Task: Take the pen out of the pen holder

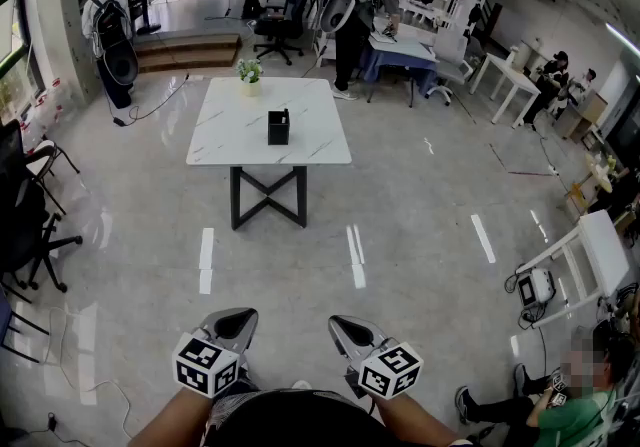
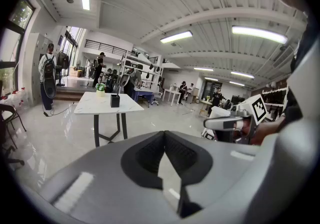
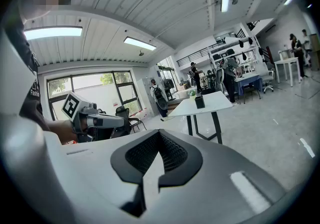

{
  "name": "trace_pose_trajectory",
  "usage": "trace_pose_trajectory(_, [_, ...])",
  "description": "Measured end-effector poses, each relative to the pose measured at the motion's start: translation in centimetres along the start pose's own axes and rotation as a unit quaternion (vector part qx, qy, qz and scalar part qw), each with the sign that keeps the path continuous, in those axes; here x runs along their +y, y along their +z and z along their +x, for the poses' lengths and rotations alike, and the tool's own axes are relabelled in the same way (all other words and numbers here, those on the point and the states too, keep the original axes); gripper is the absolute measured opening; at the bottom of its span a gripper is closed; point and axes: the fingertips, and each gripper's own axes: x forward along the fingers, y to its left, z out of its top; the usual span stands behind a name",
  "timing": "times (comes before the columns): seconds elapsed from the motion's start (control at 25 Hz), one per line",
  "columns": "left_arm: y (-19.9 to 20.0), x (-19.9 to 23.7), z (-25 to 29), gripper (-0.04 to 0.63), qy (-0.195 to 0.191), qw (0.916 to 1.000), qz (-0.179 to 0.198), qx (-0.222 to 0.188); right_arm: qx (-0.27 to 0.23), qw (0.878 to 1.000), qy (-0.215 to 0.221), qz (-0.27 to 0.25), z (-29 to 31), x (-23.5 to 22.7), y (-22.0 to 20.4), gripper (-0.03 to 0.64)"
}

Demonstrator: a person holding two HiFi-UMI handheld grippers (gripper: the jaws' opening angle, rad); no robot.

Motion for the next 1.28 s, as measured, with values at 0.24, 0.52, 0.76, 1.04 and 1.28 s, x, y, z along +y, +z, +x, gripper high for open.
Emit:
trace_pose_trajectory(0.24, [-0.1, 0.2, -0.6, 0.057, 0.005, 1.0000, 0.001, -0.002, -0.001, 1.000, 0.006, -0.005, 0.0, 0.7, -0.1, -0.005])
trace_pose_trajectory(0.52, [-0.3, -0.4, -0.6, 0.057, 0.007, 1.0000, -0.001, -0.001, -0.007, 1.000, 0.023, 0.001, -0.2, 1.1, 0.1, -0.005])
trace_pose_trajectory(0.76, [-0.9, -1.0, -0.6, 0.057, 0.005, 0.9998, -0.018, -0.001, 0.008, 0.999, 0.033, 0.005, -0.3, 1.4, -1.0, -0.005])
trace_pose_trajectory(1.04, [-2.0, -2.1, -0.2, 0.057, 0.006, 0.9995, -0.029, 0.008, 0.013, 0.999, 0.049, -0.011, -1.1, 1.3, -1.2, -0.005])
trace_pose_trajectory(1.28, [-2.4, -3.2, 0.2, 0.057, 0.016, 0.9995, -0.028, 0.005, 0.018, 0.998, 0.055, -0.014, -2.2, 0.5, -1.6, -0.005])
